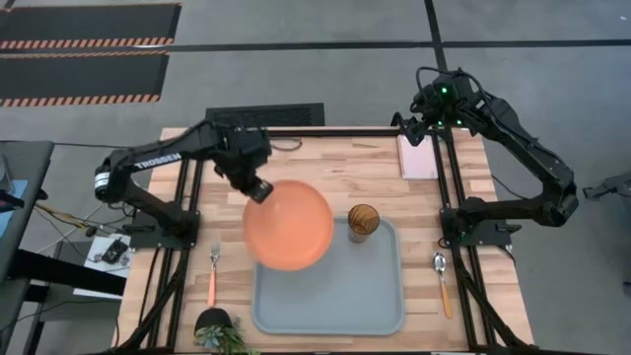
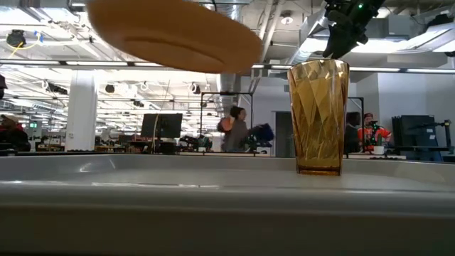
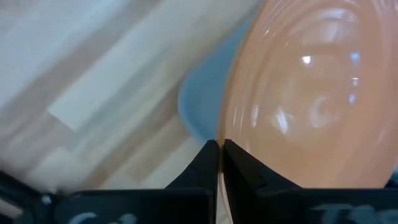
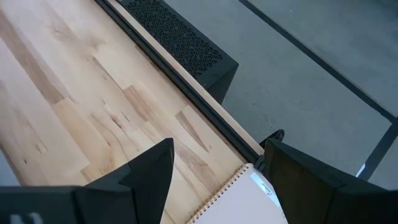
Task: Pick and place plate/cup/fork/spoon on tray
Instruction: Put the orange plate on the blue serving tray
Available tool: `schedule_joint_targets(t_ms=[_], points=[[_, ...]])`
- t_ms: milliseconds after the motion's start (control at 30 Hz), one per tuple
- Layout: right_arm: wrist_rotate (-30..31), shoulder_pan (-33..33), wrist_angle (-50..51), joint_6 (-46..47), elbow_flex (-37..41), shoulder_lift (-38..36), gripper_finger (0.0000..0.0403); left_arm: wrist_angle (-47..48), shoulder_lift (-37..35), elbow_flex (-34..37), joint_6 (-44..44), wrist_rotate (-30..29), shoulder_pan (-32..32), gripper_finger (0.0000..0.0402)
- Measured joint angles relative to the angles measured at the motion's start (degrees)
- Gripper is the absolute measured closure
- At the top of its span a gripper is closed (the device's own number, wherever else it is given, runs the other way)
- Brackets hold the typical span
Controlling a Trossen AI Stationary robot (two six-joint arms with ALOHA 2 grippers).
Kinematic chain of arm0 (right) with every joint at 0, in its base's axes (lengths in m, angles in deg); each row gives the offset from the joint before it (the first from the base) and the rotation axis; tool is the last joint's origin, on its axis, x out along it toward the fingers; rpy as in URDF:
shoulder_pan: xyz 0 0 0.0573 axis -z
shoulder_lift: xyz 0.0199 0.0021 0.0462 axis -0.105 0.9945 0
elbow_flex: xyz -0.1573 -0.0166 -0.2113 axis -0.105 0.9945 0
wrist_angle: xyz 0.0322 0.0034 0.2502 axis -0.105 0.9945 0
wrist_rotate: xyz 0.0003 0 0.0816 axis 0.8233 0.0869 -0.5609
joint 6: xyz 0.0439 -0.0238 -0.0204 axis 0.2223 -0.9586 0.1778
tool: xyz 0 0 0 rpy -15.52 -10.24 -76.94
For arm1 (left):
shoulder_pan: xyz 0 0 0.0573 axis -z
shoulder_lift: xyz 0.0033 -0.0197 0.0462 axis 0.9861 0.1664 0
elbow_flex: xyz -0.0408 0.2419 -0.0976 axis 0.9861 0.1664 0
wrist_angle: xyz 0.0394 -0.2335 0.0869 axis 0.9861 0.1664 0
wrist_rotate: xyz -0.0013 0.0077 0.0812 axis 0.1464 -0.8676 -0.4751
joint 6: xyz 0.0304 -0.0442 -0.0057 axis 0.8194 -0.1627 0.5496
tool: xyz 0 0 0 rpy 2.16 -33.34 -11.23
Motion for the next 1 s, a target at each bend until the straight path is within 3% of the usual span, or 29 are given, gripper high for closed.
schedule_joint_targets(t_ms=[133,333,600,1000], points=[[0.0,0.0,0.0,0.0,0.0,0.0,0.0129,-1.0,0.6,0.1,-5.8,-2.1,6.2,0.0401],[0.0,0.0,0.0,-0.2,0.0,0.0,0.0129,-13.6,1.2,4.5,-14.1,-0.7,12.8,0.0401],[-0.9,0.0,-0.1,-0.4,0.0,0.0,0.0129,-16.9,1.4,11.6,-21.6,-2.3,18.8,0.0402],[-1.9,0.0,-0.1,-1.1,0.0,0.0,0.0129,-46.0,1.8,27.1,-31.3,3.1,21.3,0.0402]])
